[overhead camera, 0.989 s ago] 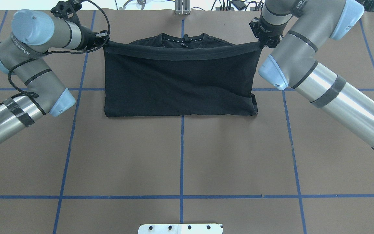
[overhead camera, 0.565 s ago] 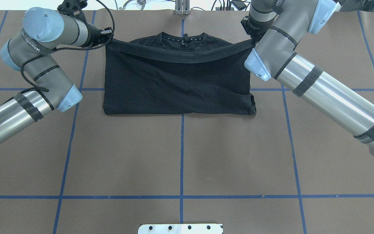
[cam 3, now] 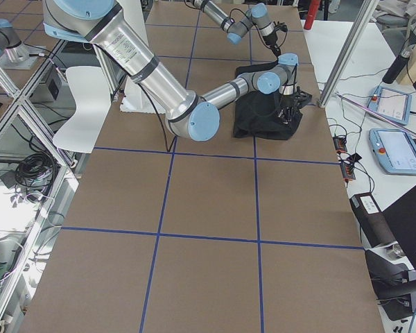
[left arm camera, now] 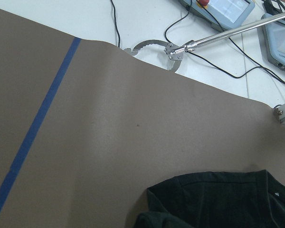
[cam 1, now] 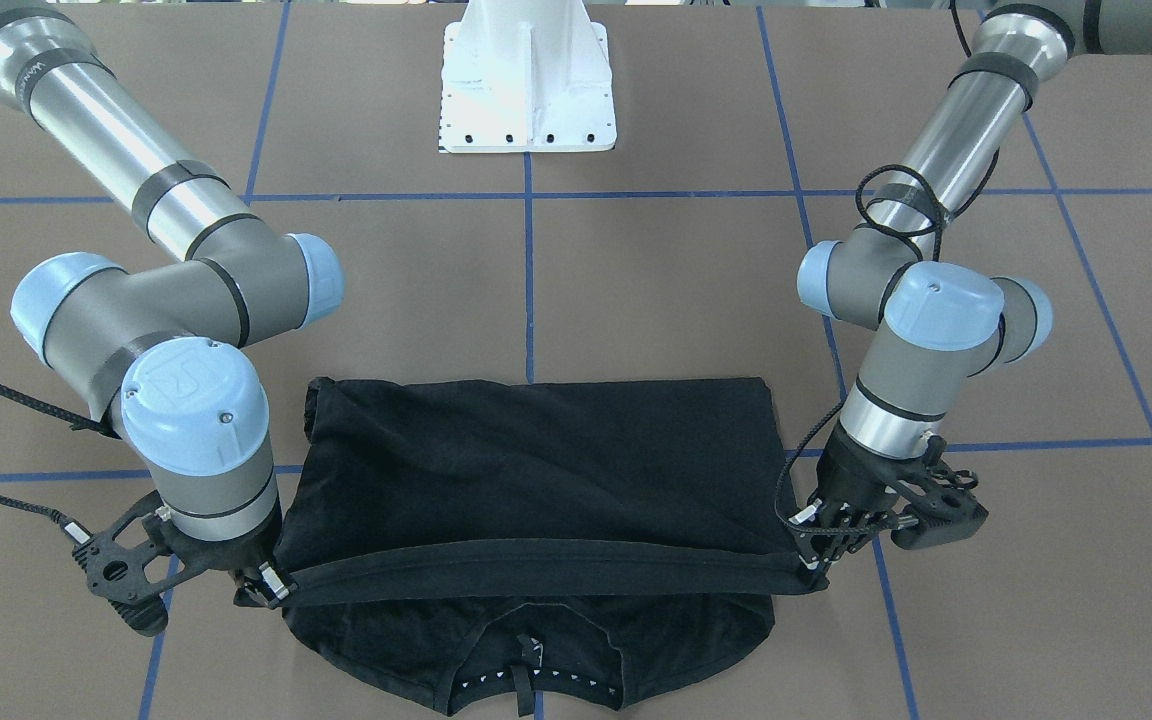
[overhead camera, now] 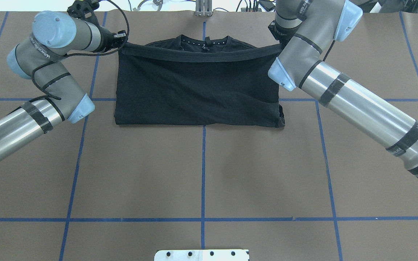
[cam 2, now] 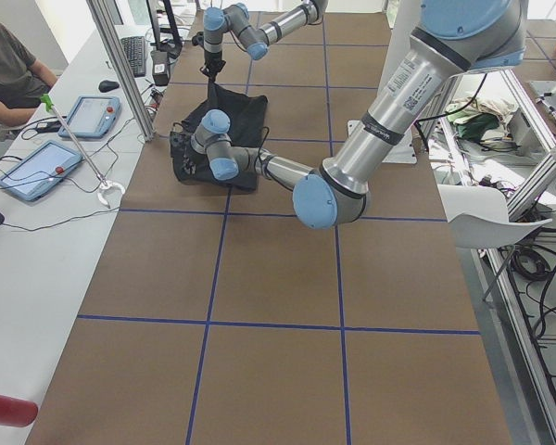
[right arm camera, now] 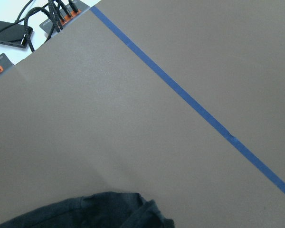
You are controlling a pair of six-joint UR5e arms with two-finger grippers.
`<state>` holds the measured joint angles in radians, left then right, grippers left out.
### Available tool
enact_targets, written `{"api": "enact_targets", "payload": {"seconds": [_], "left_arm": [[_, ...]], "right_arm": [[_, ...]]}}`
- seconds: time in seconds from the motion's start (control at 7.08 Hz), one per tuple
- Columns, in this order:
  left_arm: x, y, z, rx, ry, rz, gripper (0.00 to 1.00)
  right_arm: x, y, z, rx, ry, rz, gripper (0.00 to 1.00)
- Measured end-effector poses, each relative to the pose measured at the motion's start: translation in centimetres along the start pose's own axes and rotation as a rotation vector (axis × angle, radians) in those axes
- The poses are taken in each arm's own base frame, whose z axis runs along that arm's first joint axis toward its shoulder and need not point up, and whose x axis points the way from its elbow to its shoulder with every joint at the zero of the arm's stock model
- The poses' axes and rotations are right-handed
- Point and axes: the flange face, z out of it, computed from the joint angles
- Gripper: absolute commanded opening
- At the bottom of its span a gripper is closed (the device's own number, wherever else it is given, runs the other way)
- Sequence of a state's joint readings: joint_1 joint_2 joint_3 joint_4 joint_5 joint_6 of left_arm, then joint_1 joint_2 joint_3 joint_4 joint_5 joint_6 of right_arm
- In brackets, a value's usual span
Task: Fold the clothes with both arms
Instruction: 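Lay the hem down near the collar and open both grippers, then move the right gripper to the folded shirt's side edge nearest it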
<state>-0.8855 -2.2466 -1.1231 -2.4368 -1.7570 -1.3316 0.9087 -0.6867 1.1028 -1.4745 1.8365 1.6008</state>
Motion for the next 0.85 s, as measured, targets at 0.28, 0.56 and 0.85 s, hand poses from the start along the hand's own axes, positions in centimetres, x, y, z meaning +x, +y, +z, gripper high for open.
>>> {"api": "enact_targets", "payload": {"seconds": [0.28, 0.56, 0.85], "left_arm": [[-0.6, -0.2, 0.4, 0.01, 0.004, 0.001, 0.61], [-0.8, -0.5, 0.3, 0.022, 0.02, 0.012, 0.86], [-0.6, -1.6, -0.7, 0.043, 0.044, 0.055, 0.86]], "right_arm": [[-0.6, -0.2, 1.3, 0.008, -0.02, -0.004, 0.64], [-1.0, 0.4, 1.8, 0.005, -0.032, -0.011, 0.68], [-0.8, 1.4, 1.0, -0.001, -0.076, 0.005, 0.73]]}}
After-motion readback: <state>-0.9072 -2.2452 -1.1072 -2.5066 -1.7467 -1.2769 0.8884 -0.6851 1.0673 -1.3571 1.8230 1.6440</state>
